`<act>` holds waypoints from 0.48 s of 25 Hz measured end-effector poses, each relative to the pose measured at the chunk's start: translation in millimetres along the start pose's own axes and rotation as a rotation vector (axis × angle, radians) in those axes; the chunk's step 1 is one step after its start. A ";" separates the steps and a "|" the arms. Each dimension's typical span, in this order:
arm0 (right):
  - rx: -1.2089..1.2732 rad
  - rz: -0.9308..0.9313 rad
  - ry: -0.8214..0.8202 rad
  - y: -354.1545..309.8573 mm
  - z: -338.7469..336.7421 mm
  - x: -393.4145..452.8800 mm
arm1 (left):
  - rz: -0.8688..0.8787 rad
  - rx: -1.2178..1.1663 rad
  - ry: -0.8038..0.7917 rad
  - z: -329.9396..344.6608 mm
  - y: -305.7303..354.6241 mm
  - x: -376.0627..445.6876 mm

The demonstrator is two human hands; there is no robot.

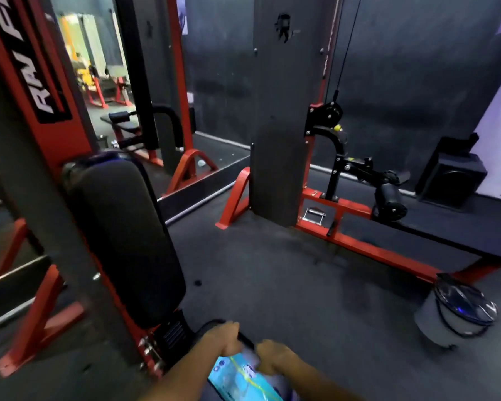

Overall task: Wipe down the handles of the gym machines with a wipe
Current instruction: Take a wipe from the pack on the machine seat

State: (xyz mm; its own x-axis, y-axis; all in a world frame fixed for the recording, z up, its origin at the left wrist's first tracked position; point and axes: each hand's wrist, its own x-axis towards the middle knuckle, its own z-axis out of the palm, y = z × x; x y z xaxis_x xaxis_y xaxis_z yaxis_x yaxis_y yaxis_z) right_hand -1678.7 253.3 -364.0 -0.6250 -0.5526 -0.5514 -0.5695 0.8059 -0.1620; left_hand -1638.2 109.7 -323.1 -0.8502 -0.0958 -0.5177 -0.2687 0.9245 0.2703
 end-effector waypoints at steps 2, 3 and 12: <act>0.024 -0.041 -0.049 6.9 14.5 13.2 | -0.014 -0.007 -0.020 11.6 -1.7 11.1; 0.030 -0.056 -0.073 9.7 22.6 20.4 | -0.030 -0.027 -0.039 18.8 -5.2 16.4; 0.078 -0.119 -0.143 16.2 72.8 53.2 | -0.130 -0.135 -0.192 80.9 -43.2 56.4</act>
State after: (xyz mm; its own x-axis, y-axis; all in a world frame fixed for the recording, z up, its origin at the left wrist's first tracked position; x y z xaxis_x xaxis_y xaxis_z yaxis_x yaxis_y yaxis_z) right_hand -1682.3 252.5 -455.5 -0.4702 -0.6135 -0.6344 -0.5880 0.7538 -0.2932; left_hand -1637.9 94.3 -429.7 -0.7067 -0.1263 -0.6961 -0.4388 0.8501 0.2911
